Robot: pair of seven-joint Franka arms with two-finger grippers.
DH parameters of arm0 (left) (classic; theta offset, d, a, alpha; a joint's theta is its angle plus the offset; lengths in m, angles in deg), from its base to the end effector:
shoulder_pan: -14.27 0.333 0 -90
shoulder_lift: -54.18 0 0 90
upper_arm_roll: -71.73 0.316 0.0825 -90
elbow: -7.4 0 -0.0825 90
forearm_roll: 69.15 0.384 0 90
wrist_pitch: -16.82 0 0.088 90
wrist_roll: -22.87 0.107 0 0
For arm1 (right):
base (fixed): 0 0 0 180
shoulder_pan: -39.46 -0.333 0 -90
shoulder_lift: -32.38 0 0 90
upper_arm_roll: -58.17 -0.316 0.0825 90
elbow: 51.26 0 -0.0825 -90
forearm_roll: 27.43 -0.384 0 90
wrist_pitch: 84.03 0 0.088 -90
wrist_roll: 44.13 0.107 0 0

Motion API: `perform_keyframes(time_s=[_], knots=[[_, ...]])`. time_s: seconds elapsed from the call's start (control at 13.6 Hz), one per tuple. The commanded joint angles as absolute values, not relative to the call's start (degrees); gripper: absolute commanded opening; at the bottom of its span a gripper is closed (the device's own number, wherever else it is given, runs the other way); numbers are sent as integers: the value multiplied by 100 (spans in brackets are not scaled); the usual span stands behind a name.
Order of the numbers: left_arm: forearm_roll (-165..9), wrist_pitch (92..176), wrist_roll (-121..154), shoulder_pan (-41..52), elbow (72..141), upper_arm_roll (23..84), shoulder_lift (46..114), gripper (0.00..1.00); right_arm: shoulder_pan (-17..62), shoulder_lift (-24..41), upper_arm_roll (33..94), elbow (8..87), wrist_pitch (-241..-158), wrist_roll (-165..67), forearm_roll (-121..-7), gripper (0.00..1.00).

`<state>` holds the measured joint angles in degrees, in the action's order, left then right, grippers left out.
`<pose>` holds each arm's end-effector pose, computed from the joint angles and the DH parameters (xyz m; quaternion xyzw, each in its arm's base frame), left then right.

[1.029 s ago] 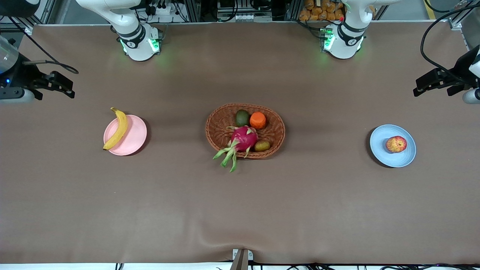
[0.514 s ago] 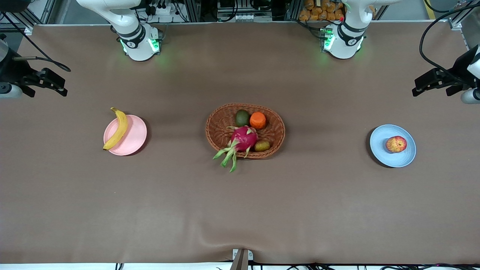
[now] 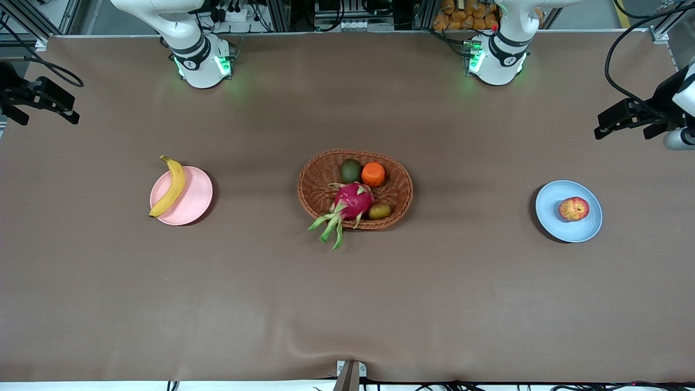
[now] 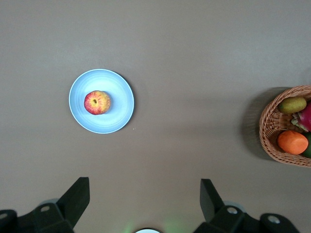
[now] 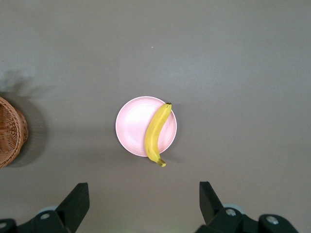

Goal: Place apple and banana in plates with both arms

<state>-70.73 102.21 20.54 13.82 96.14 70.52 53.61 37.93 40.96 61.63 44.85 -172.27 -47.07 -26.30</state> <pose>0.5429 -0.0189 0.6334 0.9996 0.0051 -0.0247 0.0128 0.5035 -0.0217 0.6507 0.9999 0.0088 0.0058 0.0056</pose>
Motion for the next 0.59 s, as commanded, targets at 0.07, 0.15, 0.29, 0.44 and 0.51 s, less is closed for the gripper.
perform_keyframes(time_s=[0.07,0.15,0.29,0.44,0.51], knots=[[-7108,10216,2032,1365,9564,7059,5374,100,4016,3932,6080,4322,-17166,-4694,-2602,100],[-7108,10216,2023,1365,9564,7059,5374,100,3990,3932,6080,4322,-17157,-4694,-2602,100],[-7108,10216,2015,1365,9564,7059,5374,100,3928,3932,6054,4296,-17183,-4694,-2602,100],[-7108,10216,2006,1356,9564,7059,5392,100,3920,3923,6054,4287,-17175,-4712,-2602,100],[-7108,10216,2006,1356,9564,7059,5392,100,3928,3923,6054,4304,-17200,-4738,-2602,100]])
